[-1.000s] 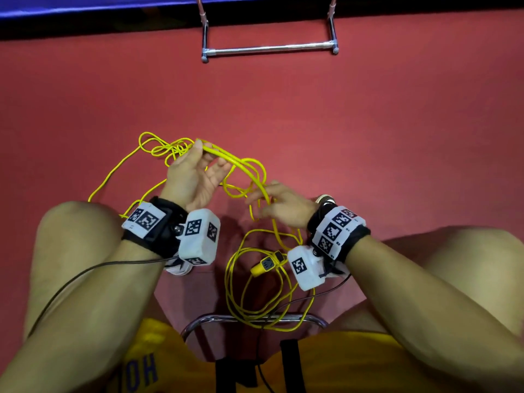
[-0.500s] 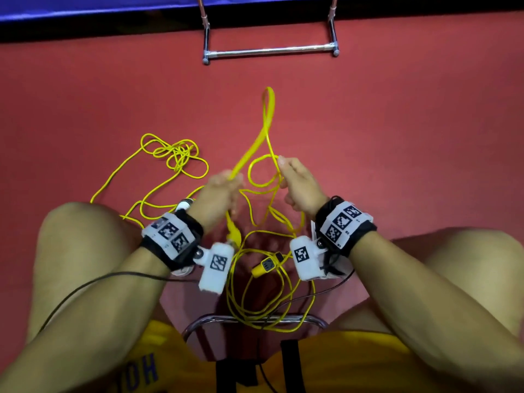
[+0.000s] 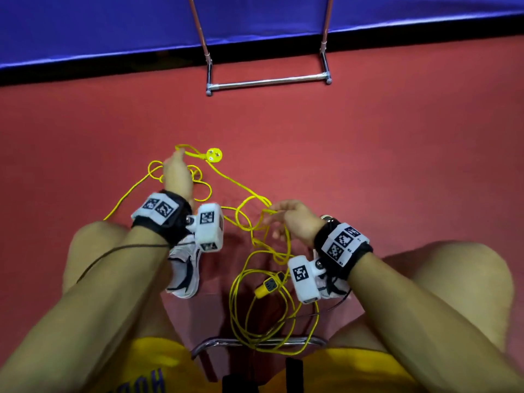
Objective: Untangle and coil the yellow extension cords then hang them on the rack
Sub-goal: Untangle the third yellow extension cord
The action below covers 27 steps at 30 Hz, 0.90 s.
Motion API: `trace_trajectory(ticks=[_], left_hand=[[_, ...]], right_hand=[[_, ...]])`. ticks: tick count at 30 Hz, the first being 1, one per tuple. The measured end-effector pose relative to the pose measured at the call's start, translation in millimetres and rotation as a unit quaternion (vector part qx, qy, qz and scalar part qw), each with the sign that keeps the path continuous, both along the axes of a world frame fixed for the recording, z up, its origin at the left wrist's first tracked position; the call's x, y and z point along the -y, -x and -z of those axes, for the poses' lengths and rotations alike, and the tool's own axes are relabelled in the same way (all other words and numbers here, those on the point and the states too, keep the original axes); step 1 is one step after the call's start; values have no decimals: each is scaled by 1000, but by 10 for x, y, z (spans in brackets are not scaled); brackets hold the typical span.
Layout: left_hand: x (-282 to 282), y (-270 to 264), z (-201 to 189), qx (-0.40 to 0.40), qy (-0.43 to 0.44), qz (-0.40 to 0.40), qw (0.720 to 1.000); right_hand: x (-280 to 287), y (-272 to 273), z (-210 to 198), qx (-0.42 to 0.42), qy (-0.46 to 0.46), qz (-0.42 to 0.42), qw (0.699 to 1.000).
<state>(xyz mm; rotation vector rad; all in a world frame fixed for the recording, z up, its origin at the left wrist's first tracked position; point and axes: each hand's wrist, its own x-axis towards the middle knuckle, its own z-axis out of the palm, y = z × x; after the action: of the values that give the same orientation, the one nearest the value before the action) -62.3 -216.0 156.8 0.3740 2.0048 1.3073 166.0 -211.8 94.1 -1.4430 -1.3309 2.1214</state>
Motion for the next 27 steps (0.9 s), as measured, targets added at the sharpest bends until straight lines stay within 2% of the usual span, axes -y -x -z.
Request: trace_trajectory(ticks=[1, 2, 3, 5, 7, 9, 11, 14, 16, 18, 20, 23, 27], left_hand=[[126, -124, 117, -36, 46, 56, 997], [254, -237, 264, 8, 90, 91, 992], [392, -364, 341, 92, 130, 124, 979], [569, -511, 483, 292, 173, 164, 926], [609, -483, 575, 401, 116, 149, 897], [553, -397, 568, 432, 48, 97, 895], [527, -391, 486, 416, 15, 65, 907], [523, -445, 386, 386, -30, 56, 920], [551, -493, 338, 317, -48, 115, 940], [626, -540, 337, 200, -56, 204, 957], [710, -609, 352, 160, -55, 292, 941], [760, -692, 352, 187, -67, 352, 915], [807, -759, 283, 140, -37, 422, 895]], right_hand=[[5, 11, -4, -14, 2, 2, 1000], [26, 38, -9, -32, 2, 3, 999], [59, 76, -9, -51, 1, 3, 999], [145, 139, -10, -93, 10, -13, 995], [265, 179, -15, -132, 16, -62, 989], [361, 187, -28, -148, 16, -114, 982], [385, 183, -32, -139, 17, -143, 980], [320, 220, -21, -56, 11, -179, 982], [231, 240, 16, -16, 42, -128, 991], [125, 246, 53, -19, 77, -28, 996], [57, 235, 66, -53, 117, 18, 992], [61, 250, 85, -96, 127, 27, 987], [97, 283, 82, -58, 70, 16, 996]])
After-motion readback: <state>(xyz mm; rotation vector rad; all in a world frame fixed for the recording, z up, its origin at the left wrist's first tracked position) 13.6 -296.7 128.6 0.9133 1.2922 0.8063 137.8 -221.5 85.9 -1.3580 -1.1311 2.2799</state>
